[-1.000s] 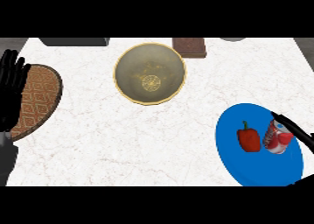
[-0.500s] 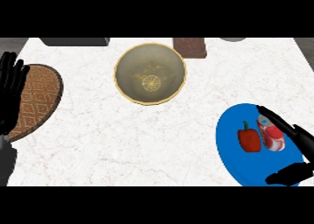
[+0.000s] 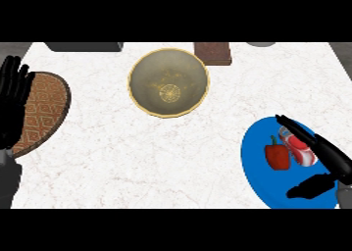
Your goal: Pick the bell pepper from the plate and place it in the bowl
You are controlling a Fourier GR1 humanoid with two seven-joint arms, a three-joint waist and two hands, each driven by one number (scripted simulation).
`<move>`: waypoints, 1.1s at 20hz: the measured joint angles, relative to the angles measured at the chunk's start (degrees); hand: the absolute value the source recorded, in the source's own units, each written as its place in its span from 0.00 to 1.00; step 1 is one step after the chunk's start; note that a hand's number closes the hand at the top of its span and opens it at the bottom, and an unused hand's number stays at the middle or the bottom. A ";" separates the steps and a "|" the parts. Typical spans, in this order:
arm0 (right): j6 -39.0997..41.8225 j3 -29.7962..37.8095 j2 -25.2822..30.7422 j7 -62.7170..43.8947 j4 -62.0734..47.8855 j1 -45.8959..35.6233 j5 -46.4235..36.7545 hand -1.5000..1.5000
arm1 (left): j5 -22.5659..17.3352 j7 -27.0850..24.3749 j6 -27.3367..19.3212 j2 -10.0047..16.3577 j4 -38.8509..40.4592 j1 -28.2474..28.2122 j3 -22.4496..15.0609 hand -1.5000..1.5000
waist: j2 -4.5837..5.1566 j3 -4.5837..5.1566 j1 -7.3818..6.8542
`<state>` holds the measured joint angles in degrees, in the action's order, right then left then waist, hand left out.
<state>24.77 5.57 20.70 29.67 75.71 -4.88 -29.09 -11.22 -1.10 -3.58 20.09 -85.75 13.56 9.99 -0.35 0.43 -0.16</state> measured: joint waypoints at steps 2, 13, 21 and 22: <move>-1.08 -0.60 -0.79 -0.16 -0.47 0.07 -1.10 0.00 | -0.11 0.19 0.32 0.15 -0.10 0.15 0.59 0.50 | -0.08 0.10 0.01; -6.84 -0.92 -3.21 2.27 -8.91 -4.09 -4.66 1.00 | 1.14 -0.81 1.28 -0.62 1.62 0.60 1.36 0.50 | -0.11 0.18 -0.08; -11.89 0.23 -4.17 7.01 -12.76 -5.72 -5.40 1.00 | 1.70 0.73 1.55 -1.23 -0.48 0.34 1.97 0.50 | -0.10 0.13 0.02; -12.58 0.23 -4.41 7.40 -12.33 -5.13 -5.47 1.00 | 1.66 1.21 1.69 -1.31 -1.60 -0.22 1.93 0.50 | -0.12 0.13 0.00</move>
<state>12.18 5.80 16.29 37.07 63.38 -10.02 -34.57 -9.56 0.11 -1.88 18.78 -87.35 13.34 11.91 -0.47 0.56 -0.15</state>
